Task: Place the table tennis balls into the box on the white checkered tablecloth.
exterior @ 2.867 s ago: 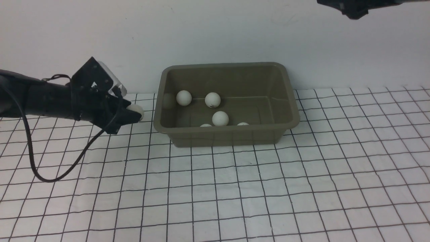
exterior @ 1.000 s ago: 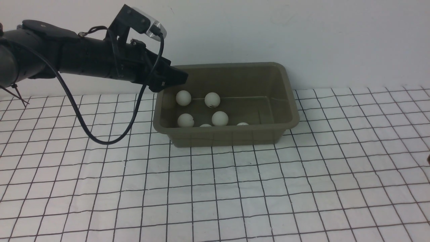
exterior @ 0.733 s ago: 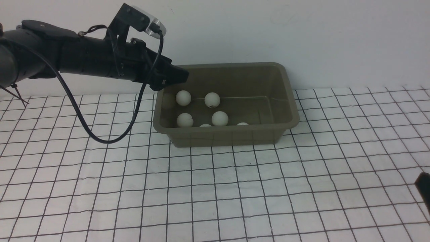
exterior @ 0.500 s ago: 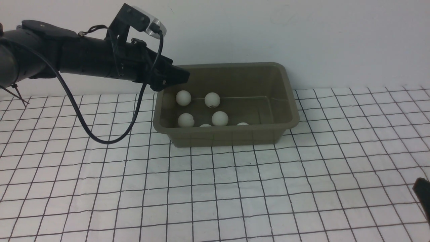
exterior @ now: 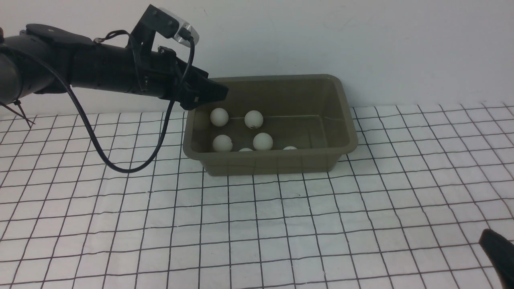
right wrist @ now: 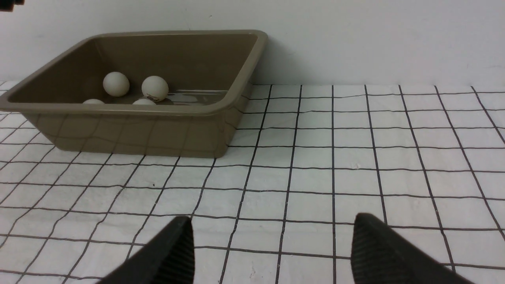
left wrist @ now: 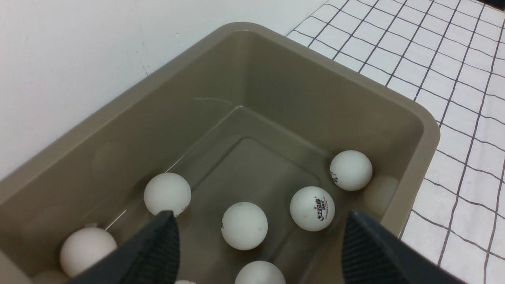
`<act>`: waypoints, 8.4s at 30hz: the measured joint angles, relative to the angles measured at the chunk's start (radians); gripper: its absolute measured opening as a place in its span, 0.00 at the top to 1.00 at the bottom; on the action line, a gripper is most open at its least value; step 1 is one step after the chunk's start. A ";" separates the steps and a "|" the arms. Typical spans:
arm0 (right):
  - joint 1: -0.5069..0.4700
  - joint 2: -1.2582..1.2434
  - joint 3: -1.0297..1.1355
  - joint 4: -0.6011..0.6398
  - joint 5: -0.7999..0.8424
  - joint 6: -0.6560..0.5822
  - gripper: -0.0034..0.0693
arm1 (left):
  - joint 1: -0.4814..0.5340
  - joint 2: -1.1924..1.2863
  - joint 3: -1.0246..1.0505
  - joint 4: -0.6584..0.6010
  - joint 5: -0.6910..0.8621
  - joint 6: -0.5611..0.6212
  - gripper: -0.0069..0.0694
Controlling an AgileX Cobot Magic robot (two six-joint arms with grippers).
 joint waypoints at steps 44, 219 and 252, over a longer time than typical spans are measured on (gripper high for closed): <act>-0.204 -0.420 0.004 -0.263 0.326 0.000 0.29 | 0.000 0.000 0.000 0.000 -0.016 0.007 0.38; -0.247 -0.427 0.089 -0.256 0.400 0.000 0.29 | -0.010 -1.927 1.499 1.336 -0.461 -1.477 0.38; -0.247 -0.427 0.089 -0.463 0.356 0.389 0.29 | -0.010 -1.927 1.498 1.339 -0.460 -1.477 0.38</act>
